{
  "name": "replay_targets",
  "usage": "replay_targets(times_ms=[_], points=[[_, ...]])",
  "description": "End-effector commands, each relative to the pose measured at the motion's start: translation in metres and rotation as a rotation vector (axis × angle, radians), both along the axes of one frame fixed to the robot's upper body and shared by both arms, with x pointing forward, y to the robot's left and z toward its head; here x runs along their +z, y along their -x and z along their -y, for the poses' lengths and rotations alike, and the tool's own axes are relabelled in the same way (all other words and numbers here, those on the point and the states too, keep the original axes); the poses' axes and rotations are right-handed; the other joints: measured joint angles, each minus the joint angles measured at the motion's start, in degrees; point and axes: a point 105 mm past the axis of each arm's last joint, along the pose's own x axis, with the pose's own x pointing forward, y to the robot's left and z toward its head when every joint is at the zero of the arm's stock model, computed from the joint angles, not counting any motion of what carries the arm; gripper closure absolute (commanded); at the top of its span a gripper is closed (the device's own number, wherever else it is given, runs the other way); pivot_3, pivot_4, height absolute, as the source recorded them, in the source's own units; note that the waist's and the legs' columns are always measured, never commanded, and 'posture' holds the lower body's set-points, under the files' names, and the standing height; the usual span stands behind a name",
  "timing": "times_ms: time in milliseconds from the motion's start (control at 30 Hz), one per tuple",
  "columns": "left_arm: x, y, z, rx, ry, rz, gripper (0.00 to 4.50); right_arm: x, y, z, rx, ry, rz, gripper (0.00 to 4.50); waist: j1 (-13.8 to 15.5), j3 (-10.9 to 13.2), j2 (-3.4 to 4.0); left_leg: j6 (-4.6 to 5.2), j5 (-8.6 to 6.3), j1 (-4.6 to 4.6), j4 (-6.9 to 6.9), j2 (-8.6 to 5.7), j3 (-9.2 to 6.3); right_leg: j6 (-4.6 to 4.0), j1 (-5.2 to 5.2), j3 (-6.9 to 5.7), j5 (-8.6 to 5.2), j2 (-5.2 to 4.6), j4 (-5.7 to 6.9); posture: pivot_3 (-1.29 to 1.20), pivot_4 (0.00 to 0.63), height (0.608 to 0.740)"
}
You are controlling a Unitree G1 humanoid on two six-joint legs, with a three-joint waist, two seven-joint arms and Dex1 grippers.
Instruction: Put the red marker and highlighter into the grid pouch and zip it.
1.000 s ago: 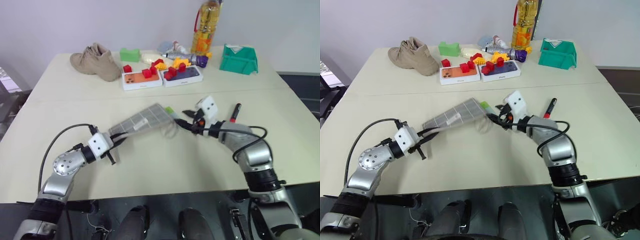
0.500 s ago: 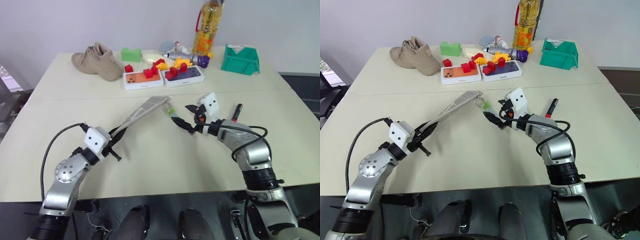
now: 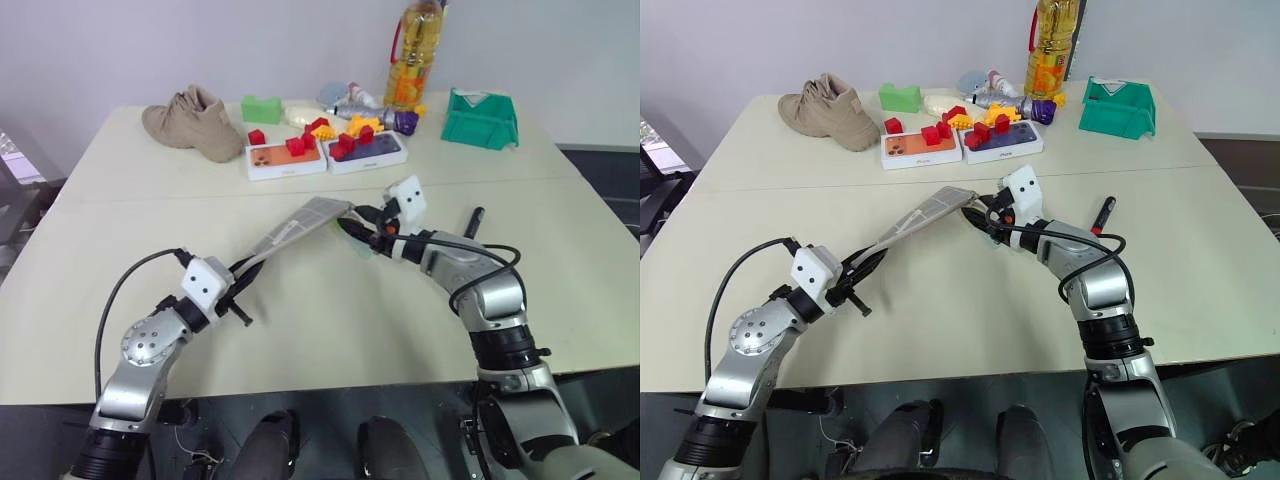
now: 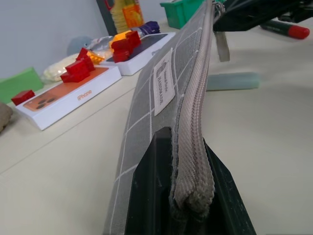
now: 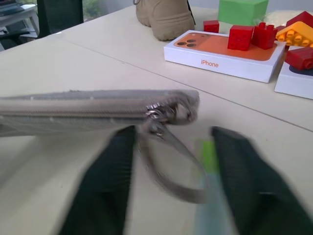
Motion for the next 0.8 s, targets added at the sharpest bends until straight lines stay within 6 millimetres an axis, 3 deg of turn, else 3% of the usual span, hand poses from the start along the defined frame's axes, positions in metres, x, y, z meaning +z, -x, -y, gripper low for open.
replay_targets(times_ms=[33,67,233,600,800], points=[[0.01,0.002,0.004,-0.012,-0.001,0.041,4.5,0.016,0.004,-0.006,0.033,-0.025,0.048,4.05,0.0,0.0,0.0,0.0,0.0,0.0,0.0,0.0,0.0,0.0,0.0,0.0,0.0,0.0,0.0,0.0,0.15,0.739],[0.01,0.001,0.005,-0.01,-0.002,0.042,4.5,0.016,0.006,-0.007,0.041,-0.023,0.048,4.47,0.0,0.0,0.0,0.0,0.0,0.0,0.0,0.0,0.0,0.0,0.0,0.0,0.0,0.0,0.0,0.0,0.15,0.739],[0.01,-0.002,0.007,-0.002,-0.009,0.047,4.5,0.014,0.016,-0.018,0.102,0.022,0.042,4.47,0.0,0.0,0.0,0.0,0.0,0.0,0.0,0.0,0.0,0.0,0.0,0.0,0.0,0.0,0.0,0.0,0.15,0.739],[0.008,-0.011,0.028,0.016,-0.003,0.056,4.5,0.009,0.073,-0.088,0.439,0.163,0.107,4.47,0.0,0.0,0.0,0.0,0.0,0.0,0.01,0.0,-0.01,0.0,-0.01,0.0,0.0,0.0,0.0,0.0,0.15,0.739],[0.008,-0.016,0.034,0.038,0.014,0.061,4.5,0.011,0.092,-0.111,0.567,0.179,0.123,4.47,0.1,0.0,-0.01,0.0,0.0,0.0,0.02,-0.01,-0.02,0.0,0.0,-0.01,0.0,0.0,0.0,0.0,0.15,0.739]])
